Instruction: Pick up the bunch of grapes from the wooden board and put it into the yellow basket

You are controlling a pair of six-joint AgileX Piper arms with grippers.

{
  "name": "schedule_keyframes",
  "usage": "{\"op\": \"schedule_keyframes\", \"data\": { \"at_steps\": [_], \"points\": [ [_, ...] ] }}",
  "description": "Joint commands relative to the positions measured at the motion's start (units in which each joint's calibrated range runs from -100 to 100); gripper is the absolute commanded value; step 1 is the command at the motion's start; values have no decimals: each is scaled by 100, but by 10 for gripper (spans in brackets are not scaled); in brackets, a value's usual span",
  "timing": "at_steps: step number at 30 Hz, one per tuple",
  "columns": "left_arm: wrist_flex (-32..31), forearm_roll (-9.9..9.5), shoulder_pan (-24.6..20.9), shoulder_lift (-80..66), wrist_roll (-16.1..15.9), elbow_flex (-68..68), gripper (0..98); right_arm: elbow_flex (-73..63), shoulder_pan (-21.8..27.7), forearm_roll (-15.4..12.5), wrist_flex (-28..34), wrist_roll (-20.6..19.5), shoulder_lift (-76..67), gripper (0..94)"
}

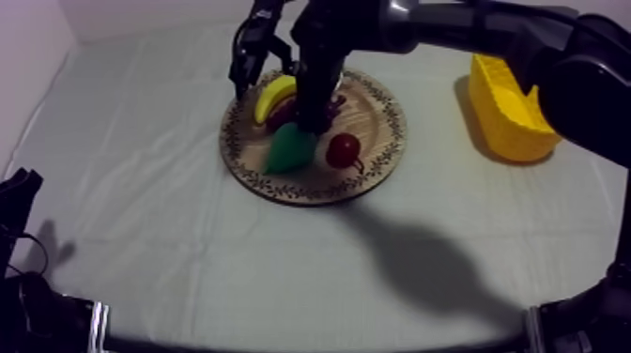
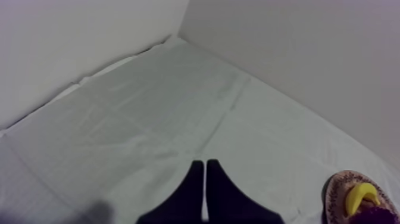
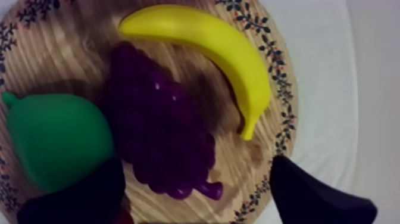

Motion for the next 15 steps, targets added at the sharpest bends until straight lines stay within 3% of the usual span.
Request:
{"op": "schedule_keyframes", "data": {
  "at_steps": [1,15],
  "points": [
    [4,-1,-1,-3,1,1,1,-18,0,28,-6,-13,67,811],
    [4,-1,-1,-3,1,1,1,-268,-84,106,-59,-50,494,771]
  ]
}}
